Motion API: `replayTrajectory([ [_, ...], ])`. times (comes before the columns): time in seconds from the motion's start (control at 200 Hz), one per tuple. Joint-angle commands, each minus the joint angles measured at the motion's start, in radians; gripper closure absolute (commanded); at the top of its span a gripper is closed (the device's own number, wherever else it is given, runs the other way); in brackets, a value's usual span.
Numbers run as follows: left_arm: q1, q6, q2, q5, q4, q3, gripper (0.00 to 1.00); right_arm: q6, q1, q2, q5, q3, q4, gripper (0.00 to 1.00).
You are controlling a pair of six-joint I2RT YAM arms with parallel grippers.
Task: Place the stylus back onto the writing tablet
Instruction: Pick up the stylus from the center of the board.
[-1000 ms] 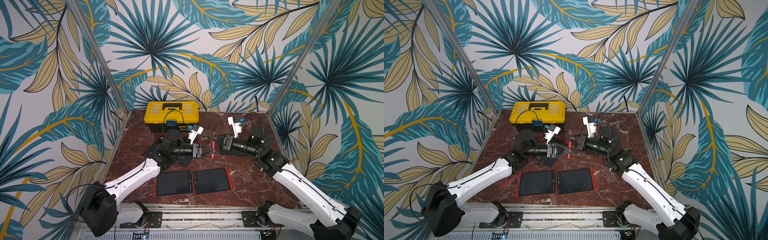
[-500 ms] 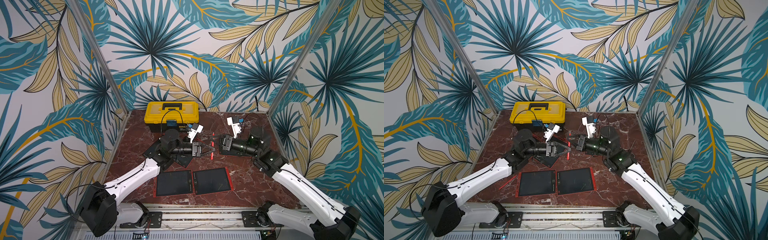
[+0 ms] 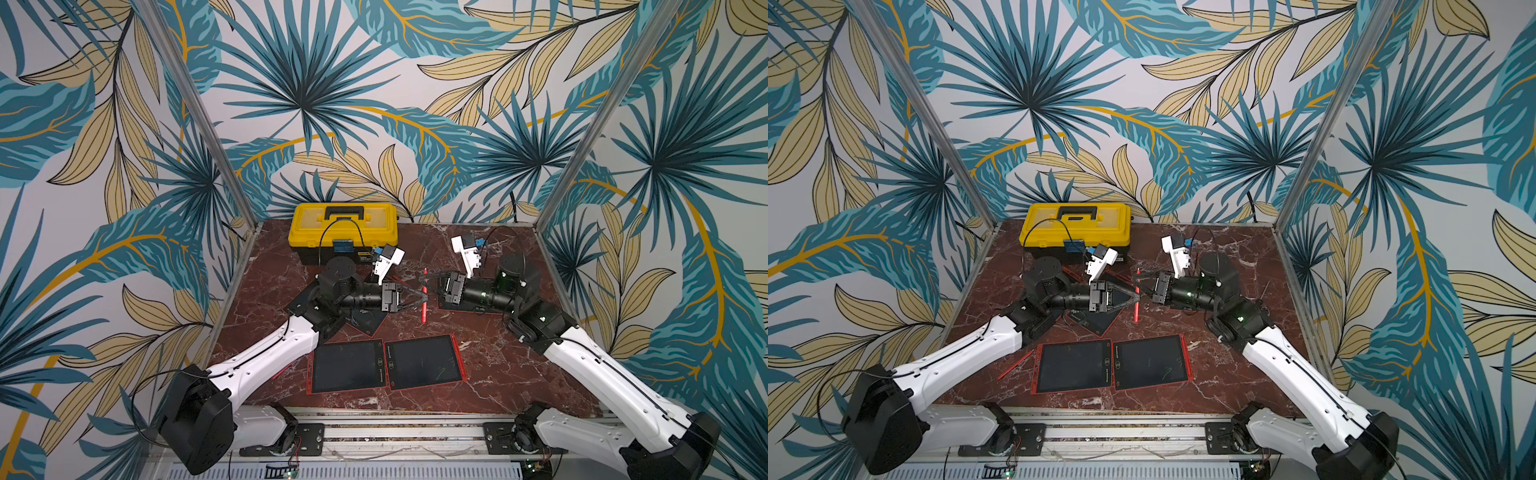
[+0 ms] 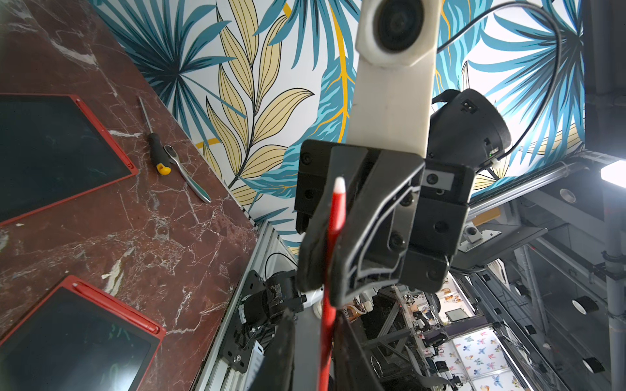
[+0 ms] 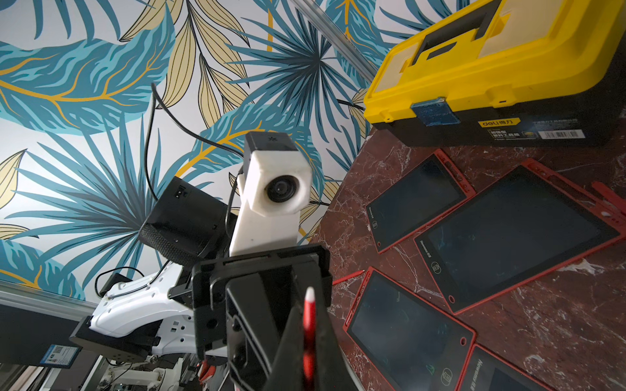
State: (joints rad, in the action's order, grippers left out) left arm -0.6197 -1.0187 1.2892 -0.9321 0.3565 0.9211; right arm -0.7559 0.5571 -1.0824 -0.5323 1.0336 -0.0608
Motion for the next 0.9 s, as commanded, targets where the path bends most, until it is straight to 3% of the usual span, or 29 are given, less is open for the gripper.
replayTrajectory([
  [0.0,0.012,-0.003,-0.025,-0.004,0.032,0.004,0.83,0.004,-0.001,-0.003,-0.025,-0.018,0.009,1.00],
  [0.255,0.017,-0.008,-0.022,-0.010,0.032,0.006,0.88,0.006,-0.001,-0.004,-0.022,-0.021,0.003,1.00],
  [0.571,0.026,-0.017,-0.014,-0.011,0.032,0.004,0.96,-0.001,-0.001,0.003,-0.020,-0.020,0.008,0.91],
  [0.671,0.036,-0.023,-0.011,-0.014,0.032,-0.004,0.97,-0.004,-0.002,0.008,-0.013,-0.021,0.009,0.76],
  [0.826,0.076,-0.030,-0.005,-0.017,0.032,-0.043,1.00,-0.021,-0.001,0.036,-0.009,-0.036,0.034,0.40],
  [0.896,0.097,-0.029,-0.004,-0.026,0.031,-0.064,1.00,-0.020,0.000,0.053,-0.003,-0.038,0.022,0.30],
])
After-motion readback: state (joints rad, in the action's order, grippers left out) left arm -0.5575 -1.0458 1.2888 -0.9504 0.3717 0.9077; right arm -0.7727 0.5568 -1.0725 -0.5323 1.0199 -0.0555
